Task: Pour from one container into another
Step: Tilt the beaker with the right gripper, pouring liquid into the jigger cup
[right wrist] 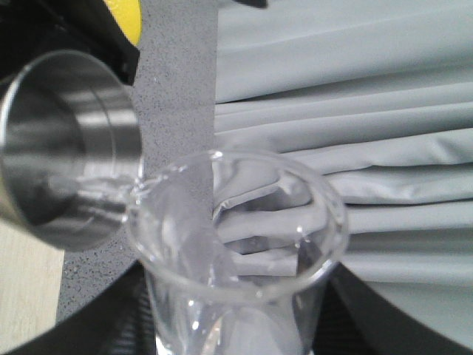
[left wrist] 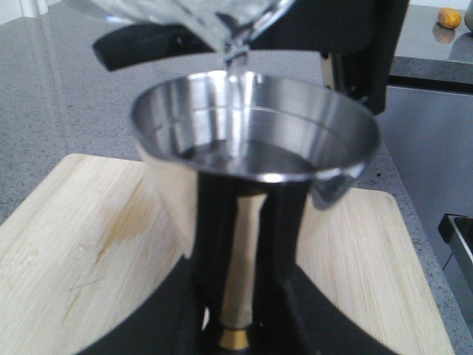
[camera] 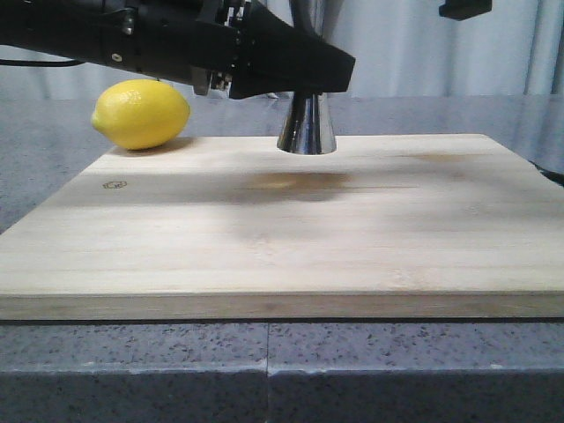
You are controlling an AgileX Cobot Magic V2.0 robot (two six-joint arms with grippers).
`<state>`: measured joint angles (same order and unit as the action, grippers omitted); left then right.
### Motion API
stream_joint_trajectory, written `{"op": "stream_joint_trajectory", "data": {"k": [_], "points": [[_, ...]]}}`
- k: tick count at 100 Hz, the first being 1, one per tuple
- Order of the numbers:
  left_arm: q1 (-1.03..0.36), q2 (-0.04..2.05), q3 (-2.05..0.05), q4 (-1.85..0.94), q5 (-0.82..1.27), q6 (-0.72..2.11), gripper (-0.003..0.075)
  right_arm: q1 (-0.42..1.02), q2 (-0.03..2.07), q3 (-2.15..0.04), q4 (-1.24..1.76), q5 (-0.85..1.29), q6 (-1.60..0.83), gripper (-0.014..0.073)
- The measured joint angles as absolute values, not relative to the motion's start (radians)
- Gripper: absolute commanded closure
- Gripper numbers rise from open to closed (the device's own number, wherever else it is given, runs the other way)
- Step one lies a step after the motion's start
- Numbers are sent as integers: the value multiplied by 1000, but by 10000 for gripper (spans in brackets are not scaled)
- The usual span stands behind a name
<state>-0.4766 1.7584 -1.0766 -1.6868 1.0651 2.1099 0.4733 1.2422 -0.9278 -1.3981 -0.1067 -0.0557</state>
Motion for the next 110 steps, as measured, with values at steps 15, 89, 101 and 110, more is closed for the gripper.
{"op": "stream_joint_trajectory", "data": {"k": [15, 89, 101, 110], "points": [[-477, 1758, -1077, -1687, 1065, 2110, 661, 473, 1242, -928, -1412, -111, -56, 282], [-477, 1758, -1077, -1687, 1065, 2109, 661, 473, 1242, -928, -1200, -102, -56, 282], [-477, 1758, -1077, -1687, 1065, 2109, 661, 473, 1242, -928, -1198, -102, -56, 282], [-477, 1758, -1077, -1687, 1065, 2109, 661, 473, 1242, -928, -1198, -102, -56, 282]]}}
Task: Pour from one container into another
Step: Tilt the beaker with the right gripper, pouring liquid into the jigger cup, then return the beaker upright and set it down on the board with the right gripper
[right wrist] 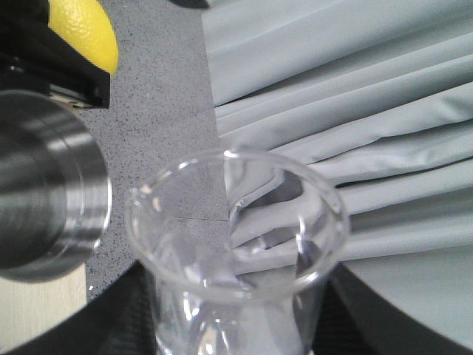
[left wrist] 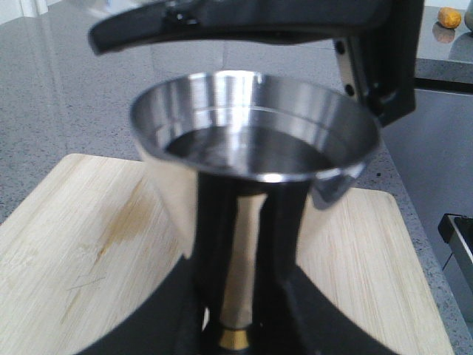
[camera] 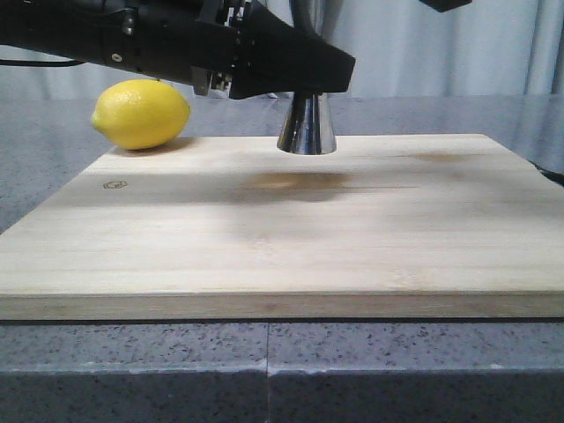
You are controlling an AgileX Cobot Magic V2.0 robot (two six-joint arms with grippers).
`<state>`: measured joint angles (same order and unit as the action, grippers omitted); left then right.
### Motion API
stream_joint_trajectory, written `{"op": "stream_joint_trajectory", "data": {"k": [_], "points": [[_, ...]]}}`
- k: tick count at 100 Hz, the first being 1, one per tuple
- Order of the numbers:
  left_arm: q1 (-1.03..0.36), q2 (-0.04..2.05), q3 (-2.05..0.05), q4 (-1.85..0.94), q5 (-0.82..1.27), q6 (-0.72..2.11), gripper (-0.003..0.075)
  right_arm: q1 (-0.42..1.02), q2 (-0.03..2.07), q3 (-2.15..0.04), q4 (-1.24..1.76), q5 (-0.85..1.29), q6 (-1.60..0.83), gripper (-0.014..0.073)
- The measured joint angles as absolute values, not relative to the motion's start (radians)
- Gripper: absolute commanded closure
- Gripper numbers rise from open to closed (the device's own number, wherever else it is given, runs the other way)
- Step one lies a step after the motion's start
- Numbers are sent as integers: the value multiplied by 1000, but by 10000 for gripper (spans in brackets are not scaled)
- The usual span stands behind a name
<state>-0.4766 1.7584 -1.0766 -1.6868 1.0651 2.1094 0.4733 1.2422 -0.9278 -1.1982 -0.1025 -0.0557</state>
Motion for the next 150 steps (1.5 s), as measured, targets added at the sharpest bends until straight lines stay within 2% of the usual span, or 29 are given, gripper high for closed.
{"op": "stream_joint_trajectory", "data": {"k": [84, 134, 150], "points": [[-477, 1758, -1077, -1687, 1065, 2109, 661, 473, 1242, -928, -1424, -116, -56, 282], [-477, 1758, -1077, -1687, 1065, 2109, 661, 473, 1242, -928, -1071, -86, -42, 282], [-477, 1758, -1077, -1687, 1065, 2109, 661, 424, 1242, -925, -927, -80, 0, 282]]}}
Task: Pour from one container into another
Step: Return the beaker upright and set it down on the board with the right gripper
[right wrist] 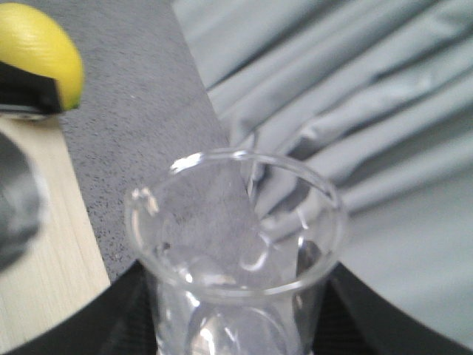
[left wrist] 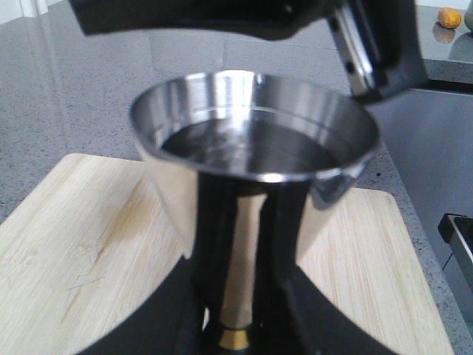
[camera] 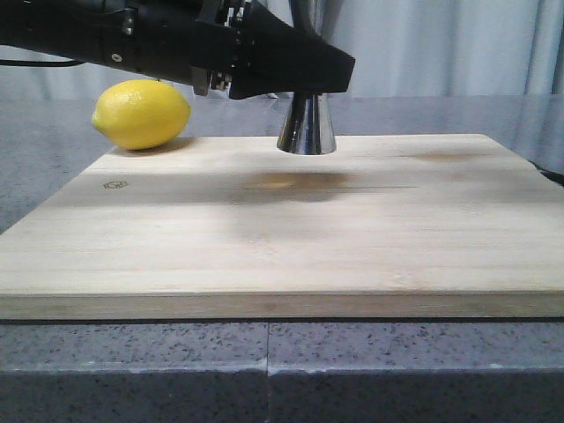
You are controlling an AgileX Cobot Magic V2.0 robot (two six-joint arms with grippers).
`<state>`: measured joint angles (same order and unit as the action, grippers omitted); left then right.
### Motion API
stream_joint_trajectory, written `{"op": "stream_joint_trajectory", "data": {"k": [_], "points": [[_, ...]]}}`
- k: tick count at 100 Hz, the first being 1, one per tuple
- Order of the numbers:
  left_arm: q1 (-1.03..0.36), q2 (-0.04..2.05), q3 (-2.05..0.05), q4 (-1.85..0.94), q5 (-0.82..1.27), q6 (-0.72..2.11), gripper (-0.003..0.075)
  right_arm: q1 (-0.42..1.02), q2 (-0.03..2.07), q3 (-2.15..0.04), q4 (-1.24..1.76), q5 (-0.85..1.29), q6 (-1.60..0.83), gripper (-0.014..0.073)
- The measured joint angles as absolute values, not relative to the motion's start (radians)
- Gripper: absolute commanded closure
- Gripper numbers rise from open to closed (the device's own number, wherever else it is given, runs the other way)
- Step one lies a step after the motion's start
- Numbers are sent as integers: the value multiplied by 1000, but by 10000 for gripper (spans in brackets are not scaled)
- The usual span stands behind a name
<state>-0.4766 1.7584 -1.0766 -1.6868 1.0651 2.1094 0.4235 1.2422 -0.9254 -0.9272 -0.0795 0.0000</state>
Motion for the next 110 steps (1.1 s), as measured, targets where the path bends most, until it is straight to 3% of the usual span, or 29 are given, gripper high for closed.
{"op": "stream_joint_trajectory", "data": {"k": [43, 77, 110], "points": [[-477, 1758, -1077, -1687, 1065, 2109, 661, 205, 1242, -717, -460, -307, 51, 282], [-477, 1758, -1077, -1687, 1065, 2109, 661, 191, 1247, -483, -250, -607, 53, 282], [-477, 1758, -1077, -1687, 1065, 2109, 661, 191, 1414, -445, -213, -800, 55, 282]]}}
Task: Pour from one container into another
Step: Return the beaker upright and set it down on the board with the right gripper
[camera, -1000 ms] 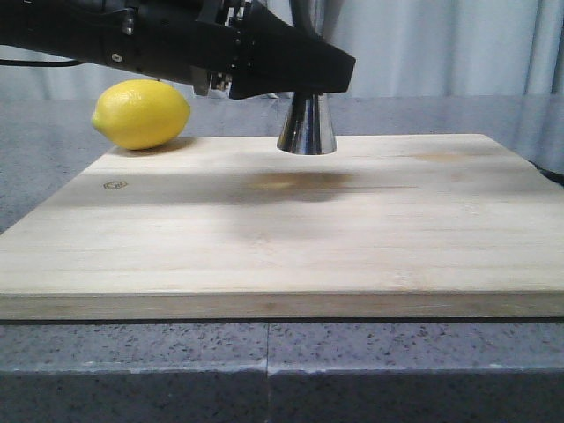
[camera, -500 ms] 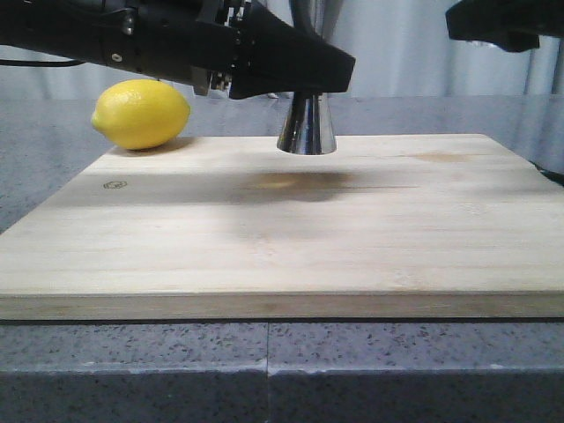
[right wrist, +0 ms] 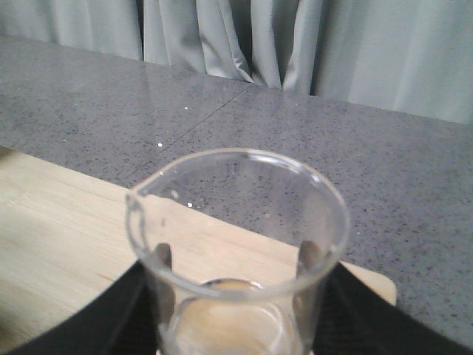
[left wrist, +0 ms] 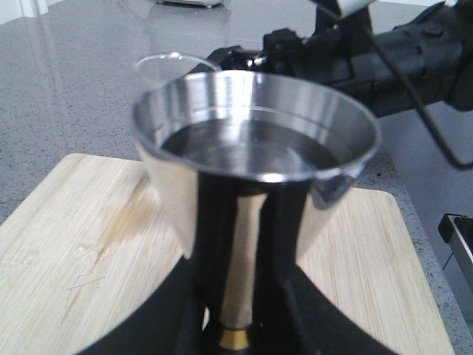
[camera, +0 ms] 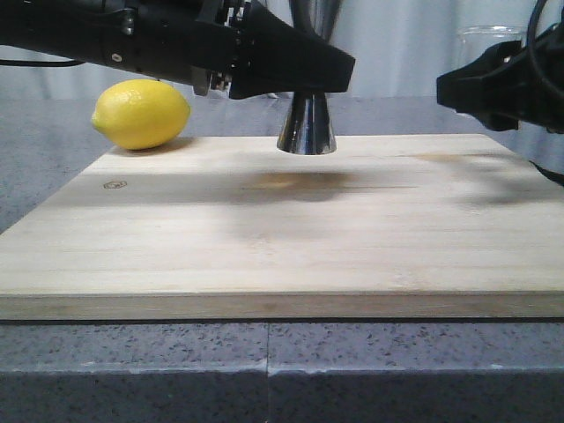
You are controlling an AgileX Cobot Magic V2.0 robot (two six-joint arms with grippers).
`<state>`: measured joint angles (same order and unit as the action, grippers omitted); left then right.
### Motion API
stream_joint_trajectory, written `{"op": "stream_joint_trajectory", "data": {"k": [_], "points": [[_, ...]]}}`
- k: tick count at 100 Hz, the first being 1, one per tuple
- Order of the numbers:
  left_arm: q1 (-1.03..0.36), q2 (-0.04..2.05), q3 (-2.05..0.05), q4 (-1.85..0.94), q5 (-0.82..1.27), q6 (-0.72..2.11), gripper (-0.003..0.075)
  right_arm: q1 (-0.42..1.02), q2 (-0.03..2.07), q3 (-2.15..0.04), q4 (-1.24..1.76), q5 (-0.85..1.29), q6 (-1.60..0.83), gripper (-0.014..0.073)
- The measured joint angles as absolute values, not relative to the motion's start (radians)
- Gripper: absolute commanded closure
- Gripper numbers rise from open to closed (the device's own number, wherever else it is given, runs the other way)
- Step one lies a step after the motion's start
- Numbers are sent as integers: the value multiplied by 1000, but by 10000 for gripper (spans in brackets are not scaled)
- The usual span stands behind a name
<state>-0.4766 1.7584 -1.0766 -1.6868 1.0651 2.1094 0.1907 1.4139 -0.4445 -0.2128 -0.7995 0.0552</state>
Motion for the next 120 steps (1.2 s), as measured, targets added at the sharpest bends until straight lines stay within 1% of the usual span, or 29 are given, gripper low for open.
{"op": "stream_joint_trajectory", "data": {"k": [18, 39, 85, 106, 113, 120], "points": [[-477, 1758, -1077, -1687, 1065, 2109, 661, 191, 1511, -445, -208, -916, 55, 282], [-477, 1758, -1077, -1687, 1065, 2109, 661, 191, 1587, -445, -203, -969, 55, 282], [-477, 1758, -1077, -1687, 1065, 2109, 661, 191, 1604, -445, -199, -985, 57, 281], [-477, 1758, -1077, -1687, 1065, 2109, 661, 191, 1604, -445, -200, -958, 57, 280], [-477, 1758, -1077, -1687, 1065, 2109, 661, 191, 1604, -445, -200, -954, 57, 266], [-477, 1758, -1077, -1687, 1065, 2109, 661, 191, 1604, -445, -200, -954, 61, 216]]}}
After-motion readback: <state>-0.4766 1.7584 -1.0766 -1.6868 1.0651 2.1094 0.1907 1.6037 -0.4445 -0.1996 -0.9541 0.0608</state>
